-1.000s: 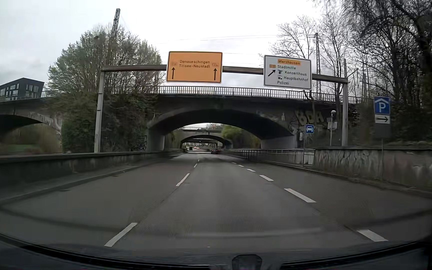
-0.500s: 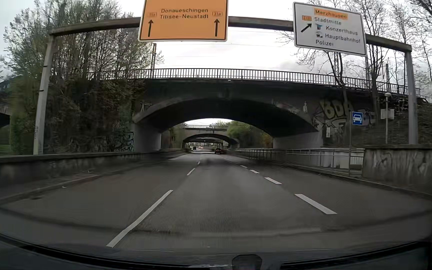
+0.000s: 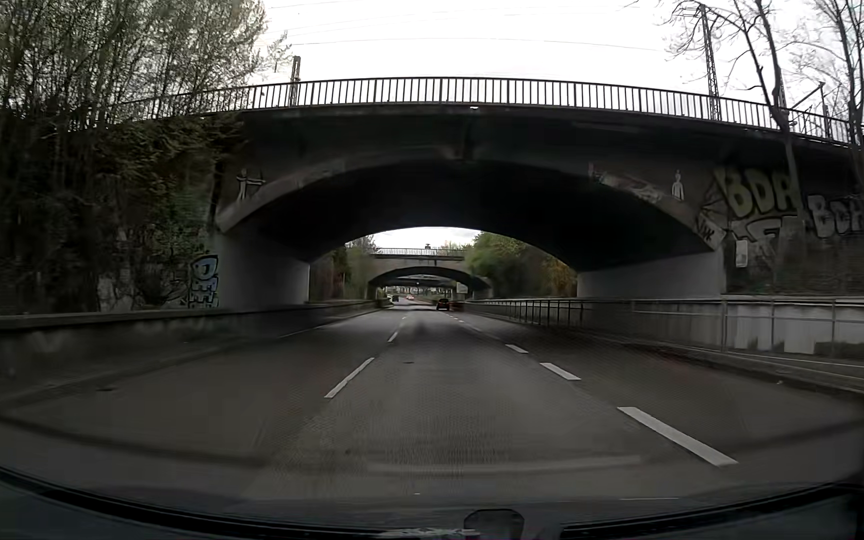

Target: Follow the waypoints while adhering to traffic rules and regulations

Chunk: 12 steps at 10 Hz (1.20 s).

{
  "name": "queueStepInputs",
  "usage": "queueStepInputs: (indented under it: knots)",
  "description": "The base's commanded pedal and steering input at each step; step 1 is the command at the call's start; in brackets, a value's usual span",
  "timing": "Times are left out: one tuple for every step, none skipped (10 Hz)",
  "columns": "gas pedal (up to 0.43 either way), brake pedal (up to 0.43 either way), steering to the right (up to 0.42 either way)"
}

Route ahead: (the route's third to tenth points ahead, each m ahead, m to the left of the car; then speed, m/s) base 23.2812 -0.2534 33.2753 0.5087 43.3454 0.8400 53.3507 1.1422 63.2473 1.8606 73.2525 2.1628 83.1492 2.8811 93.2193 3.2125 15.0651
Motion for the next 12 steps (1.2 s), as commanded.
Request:
queueStepInputs:
  knots:
    - [0.110, 0.000, -0.009]
    - [0.110, 0.000, -0.009]
    - [0.110, 0.000, -0.009]
    - [0.110, 0.000, -0.009]
    - [0.110, 0.000, -0.009]
    - [0.110, 0.000, -0.009]
    - [0.110, 0.000, -0.008]
    - [0.110, 0.000, -0.008]
    - [0.110, 0.000, -0.008]
    - [0.110, 0.000, -0.007]
    - [0.110, 0.000, -0.007]
    - [0.110, 0.000, -0.006]
